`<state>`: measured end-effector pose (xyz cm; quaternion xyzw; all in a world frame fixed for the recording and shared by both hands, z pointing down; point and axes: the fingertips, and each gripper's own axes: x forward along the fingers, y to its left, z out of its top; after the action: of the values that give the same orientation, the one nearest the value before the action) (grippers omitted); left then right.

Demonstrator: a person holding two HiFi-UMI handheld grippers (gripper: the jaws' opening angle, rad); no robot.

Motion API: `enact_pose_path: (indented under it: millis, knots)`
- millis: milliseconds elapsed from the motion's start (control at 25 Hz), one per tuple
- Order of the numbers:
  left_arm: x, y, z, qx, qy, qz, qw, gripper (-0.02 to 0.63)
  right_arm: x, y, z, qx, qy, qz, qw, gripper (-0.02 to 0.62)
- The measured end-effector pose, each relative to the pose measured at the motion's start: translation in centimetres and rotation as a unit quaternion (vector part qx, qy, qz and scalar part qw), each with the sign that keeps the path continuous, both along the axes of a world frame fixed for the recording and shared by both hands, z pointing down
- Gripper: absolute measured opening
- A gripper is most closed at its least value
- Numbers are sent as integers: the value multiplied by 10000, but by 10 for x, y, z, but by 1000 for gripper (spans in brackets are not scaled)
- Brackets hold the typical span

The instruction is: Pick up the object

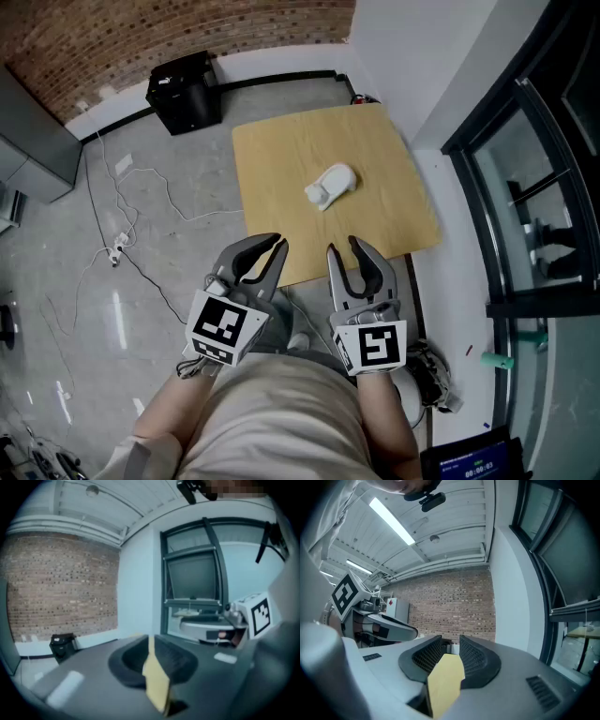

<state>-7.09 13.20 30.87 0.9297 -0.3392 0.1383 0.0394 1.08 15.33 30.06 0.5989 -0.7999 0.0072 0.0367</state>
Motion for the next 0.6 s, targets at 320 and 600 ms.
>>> enact_pose_path:
  millis: [320,600]
  knots:
    - [13,-114,48,-497,1,195,9986,52,11,-111,43,-536,181,68,9984,123]
    - [4,-220,97,-1195,-40,444,9918,92,9,-226,111,-1828,376,51,9824,123]
